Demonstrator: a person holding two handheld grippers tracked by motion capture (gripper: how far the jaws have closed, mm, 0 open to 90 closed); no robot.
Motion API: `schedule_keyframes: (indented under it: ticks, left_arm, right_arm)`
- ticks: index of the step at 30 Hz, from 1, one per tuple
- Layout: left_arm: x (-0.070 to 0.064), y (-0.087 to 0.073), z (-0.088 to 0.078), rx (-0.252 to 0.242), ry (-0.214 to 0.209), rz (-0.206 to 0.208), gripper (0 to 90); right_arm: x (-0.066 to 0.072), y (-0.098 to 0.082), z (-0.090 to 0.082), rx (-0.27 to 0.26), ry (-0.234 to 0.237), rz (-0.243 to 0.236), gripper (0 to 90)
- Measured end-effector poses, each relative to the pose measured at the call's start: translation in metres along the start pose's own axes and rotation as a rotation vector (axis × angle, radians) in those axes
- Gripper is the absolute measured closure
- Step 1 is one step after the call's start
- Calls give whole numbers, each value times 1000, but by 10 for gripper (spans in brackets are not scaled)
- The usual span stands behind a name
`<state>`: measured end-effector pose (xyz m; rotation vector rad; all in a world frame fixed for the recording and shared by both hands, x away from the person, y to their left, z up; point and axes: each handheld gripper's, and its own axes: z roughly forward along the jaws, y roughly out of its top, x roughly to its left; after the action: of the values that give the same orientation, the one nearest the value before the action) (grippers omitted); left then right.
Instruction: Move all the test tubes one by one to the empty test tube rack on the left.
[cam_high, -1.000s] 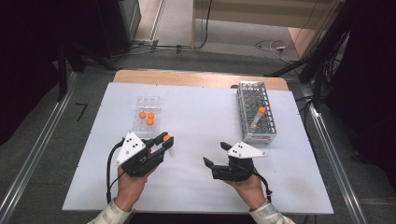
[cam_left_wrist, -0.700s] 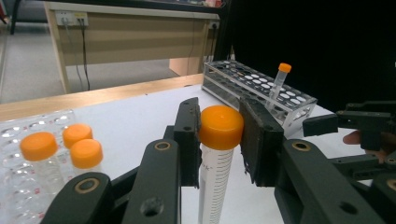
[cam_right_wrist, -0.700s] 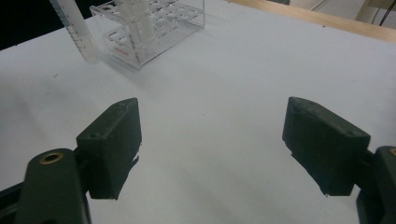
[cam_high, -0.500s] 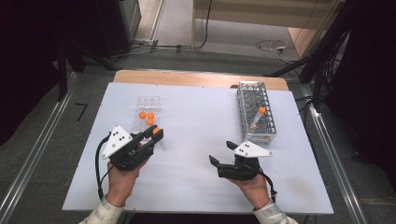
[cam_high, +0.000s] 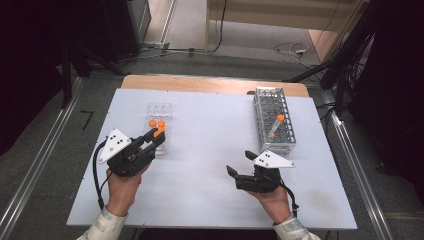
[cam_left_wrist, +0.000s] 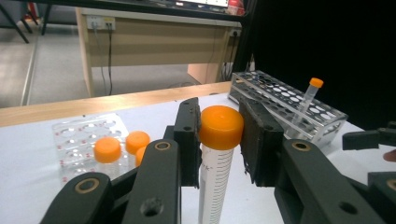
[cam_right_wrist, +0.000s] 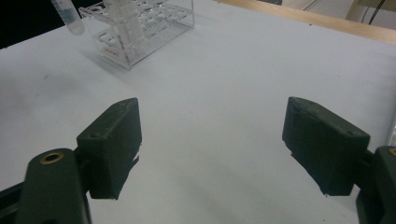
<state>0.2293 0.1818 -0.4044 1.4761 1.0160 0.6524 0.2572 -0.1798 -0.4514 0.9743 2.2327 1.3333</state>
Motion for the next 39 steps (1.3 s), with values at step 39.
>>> schedule_keyframes:
  ticks: [39]
  left_arm:
    - [38, 8, 12, -29, 149, -4, 698]
  right_arm:
    - [-2, -1, 0, 1, -3, 10, 182]
